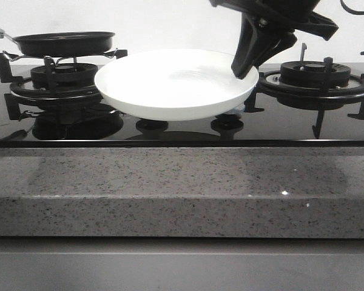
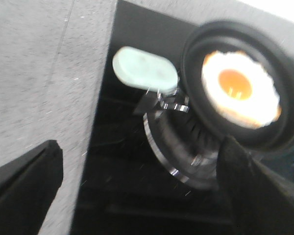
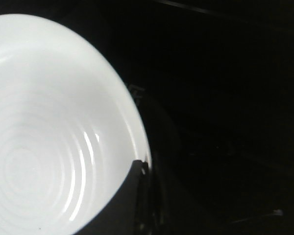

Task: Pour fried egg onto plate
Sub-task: 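Grasp the pale green pan handle with the left gripper and lift the pan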

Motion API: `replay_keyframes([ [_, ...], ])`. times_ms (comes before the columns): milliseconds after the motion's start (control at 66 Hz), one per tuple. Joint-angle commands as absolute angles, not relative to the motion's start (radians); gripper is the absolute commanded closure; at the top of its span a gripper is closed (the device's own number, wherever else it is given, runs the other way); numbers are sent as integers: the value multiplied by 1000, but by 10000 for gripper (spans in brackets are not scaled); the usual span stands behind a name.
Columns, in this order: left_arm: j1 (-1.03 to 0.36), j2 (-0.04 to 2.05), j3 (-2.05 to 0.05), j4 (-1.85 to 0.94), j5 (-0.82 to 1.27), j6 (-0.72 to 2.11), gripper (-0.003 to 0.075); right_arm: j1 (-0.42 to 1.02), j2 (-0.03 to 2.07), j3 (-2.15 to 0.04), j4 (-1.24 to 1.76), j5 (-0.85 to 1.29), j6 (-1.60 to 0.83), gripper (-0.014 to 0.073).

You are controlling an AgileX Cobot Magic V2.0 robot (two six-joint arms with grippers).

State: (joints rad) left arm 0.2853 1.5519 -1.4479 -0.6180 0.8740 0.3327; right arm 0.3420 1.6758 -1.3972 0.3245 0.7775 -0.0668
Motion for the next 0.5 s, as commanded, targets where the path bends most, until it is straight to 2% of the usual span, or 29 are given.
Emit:
replay_keyframes([
  [0,321,1568,-1489,-837,843,400,92,336,1637,-1420,332,737,-69,662],
  [136,348,1673,-1497,-1086,845,457,92,336,1637,-1420,332,737,-69,662],
  [485,342,1819,-1497,-1464,865,591,120,336,1637,-1420,332,737,-69,662],
])
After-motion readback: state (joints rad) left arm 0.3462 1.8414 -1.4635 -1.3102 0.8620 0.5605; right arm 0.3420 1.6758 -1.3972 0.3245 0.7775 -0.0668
